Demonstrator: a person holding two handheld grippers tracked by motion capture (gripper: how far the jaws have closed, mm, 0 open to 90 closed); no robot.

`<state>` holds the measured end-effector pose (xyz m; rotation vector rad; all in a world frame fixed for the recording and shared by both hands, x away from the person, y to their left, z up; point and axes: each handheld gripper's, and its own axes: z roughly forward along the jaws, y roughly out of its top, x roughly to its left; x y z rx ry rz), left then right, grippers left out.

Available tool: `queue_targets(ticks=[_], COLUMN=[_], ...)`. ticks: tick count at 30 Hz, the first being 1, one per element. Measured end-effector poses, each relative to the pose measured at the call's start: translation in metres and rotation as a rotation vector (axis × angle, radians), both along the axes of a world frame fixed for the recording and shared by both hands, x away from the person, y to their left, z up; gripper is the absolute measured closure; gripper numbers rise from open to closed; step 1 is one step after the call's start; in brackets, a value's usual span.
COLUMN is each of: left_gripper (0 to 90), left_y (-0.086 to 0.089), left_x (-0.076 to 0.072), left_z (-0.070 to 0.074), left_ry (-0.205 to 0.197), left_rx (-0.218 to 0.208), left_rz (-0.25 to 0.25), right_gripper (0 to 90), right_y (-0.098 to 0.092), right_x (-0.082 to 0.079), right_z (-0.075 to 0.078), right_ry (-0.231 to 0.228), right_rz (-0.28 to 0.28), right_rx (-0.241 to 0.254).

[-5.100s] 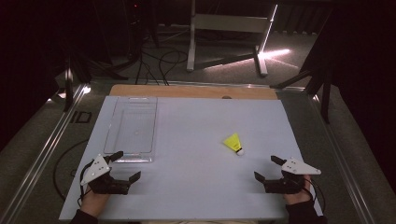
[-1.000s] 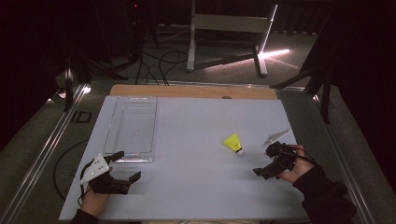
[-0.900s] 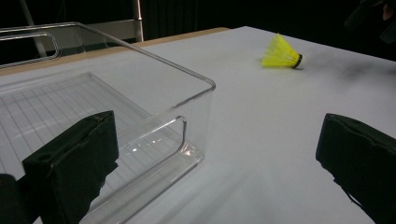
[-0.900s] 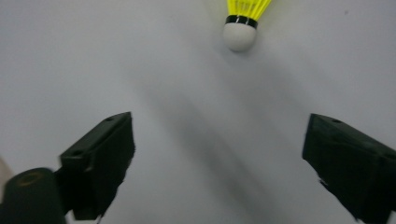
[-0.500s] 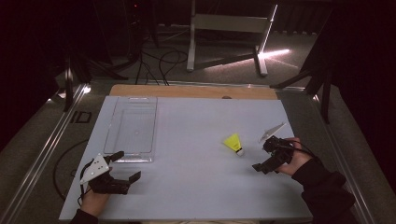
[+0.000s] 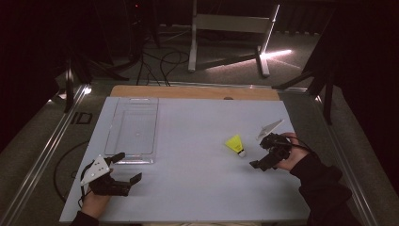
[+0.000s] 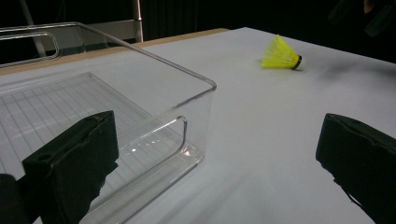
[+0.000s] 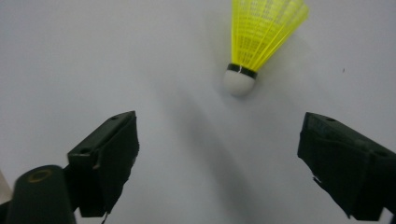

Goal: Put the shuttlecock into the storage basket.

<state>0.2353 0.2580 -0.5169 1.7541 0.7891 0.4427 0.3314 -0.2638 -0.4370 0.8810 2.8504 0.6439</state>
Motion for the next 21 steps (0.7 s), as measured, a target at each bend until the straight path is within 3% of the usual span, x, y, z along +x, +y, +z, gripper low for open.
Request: queue_targets(ticks=[6, 8, 21], left_gripper=[0.1, 0.1, 0.1], left_y=[0.000, 0.000, 0.000], left_x=[0.000, 0.000, 0.000], left_z=[0.000, 0.000, 0.000], left_ry=[0.002, 0.002, 0.003], left_rx=[-0.002, -0.002, -0.002], left_rz=[-0.003, -0.003, -0.006], right_gripper=[9.5, 9.5, 9.5], right_y=[0.002, 0.004, 0.014], right_x=[0.010, 0.015, 0.032], right_z=[0.004, 0.004, 0.002], right_ry=[-0.033, -0.072, -0.093], right_rz=[-0.014, -0.024, -0.014], right_rx=[0.019, 0.019, 0.065])
